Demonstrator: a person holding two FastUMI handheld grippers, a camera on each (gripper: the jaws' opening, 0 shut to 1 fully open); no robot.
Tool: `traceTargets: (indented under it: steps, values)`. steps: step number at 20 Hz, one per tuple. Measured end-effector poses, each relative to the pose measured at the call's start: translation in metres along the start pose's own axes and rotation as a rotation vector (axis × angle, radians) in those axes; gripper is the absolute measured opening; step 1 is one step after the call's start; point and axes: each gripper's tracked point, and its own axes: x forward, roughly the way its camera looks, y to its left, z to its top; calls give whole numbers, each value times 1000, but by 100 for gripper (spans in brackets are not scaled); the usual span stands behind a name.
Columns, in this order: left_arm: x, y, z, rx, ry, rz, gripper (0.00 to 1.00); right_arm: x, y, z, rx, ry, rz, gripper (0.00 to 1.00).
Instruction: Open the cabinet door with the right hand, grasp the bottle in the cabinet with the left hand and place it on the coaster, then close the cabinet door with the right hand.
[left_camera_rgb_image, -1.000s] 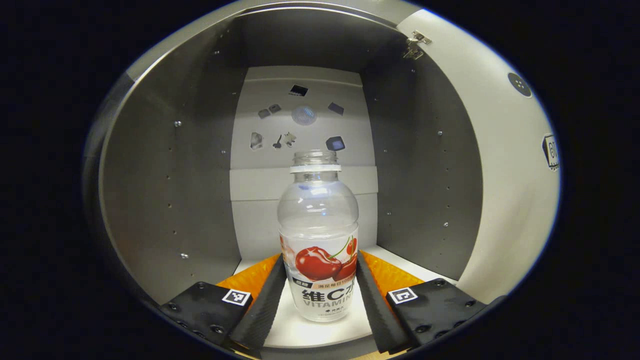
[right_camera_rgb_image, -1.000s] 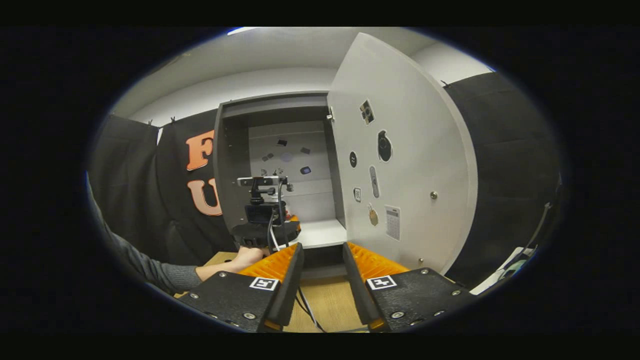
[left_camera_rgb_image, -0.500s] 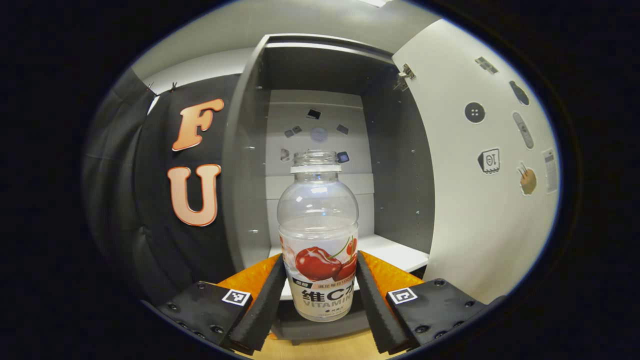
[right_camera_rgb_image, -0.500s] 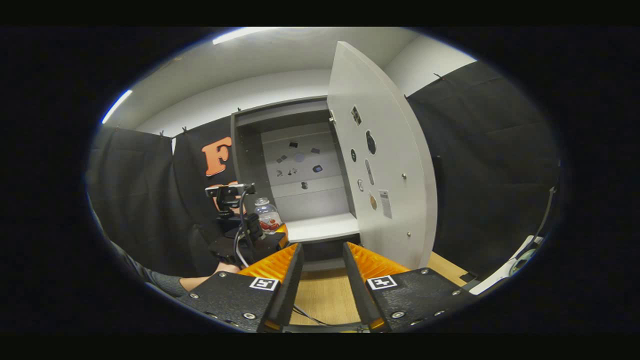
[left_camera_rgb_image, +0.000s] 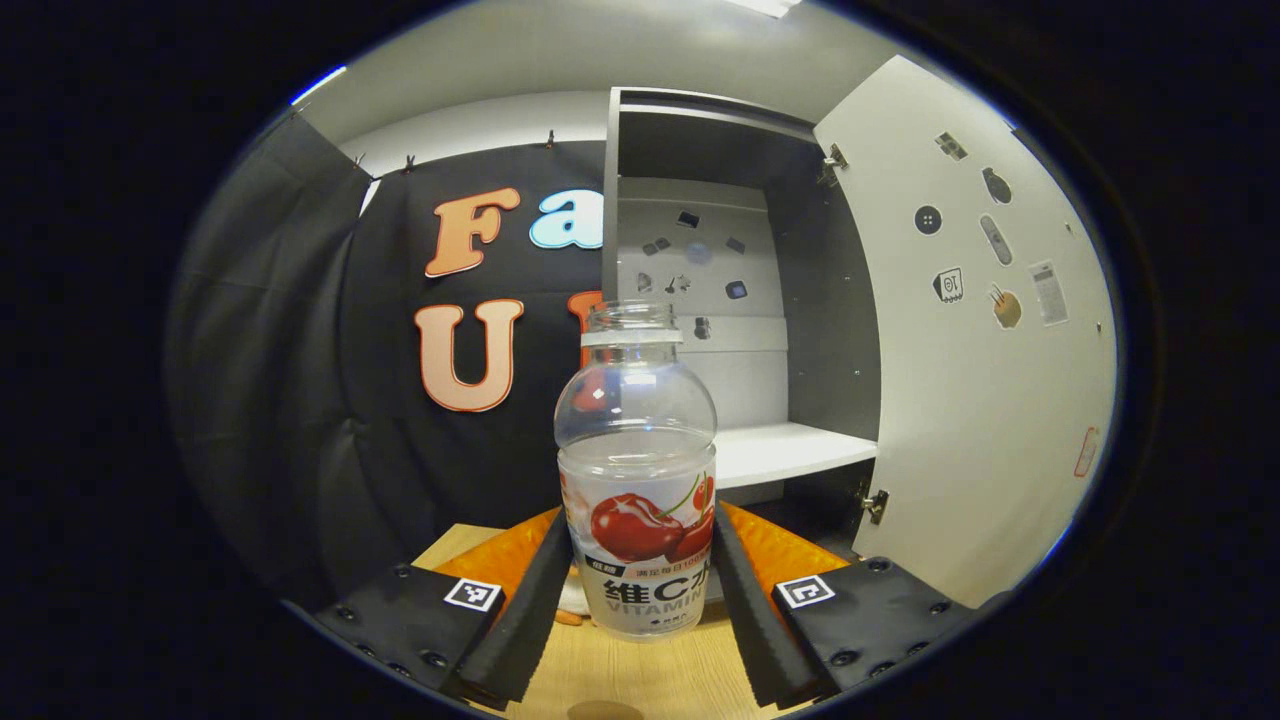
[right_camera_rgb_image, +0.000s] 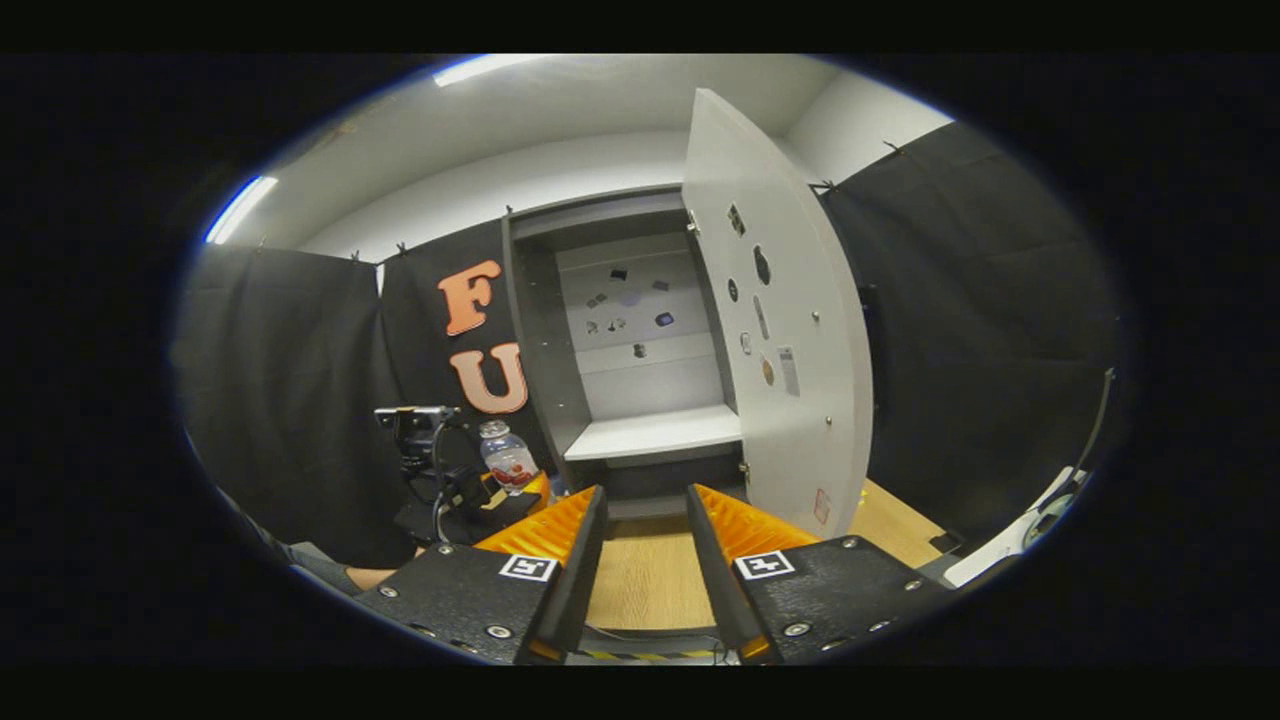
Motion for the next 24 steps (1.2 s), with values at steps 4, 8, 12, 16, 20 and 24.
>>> traceTargets:
  steps: [4,8,12,16,20,24]
  values:
    - [-21,24,-52,-5,27,28,85,4,2,-34,16,62,9,51]
    - [-30,46,-117,-20,77,61,85,13,-1,-65,20,117,0,51]
    - [-31,63,-180,-24,132,96,85,22,-9,-101,11,186,-14,51]
    - [-27,58,-224,-3,154,86,85,29,-10,-130,16,245,-20,50]
    - [-24,41,-246,10,158,62,85,29,-11,-136,7,267,-28,51]
    - [-26,31,-257,2,161,60,85,29,-18,-136,-1,272,-41,51]
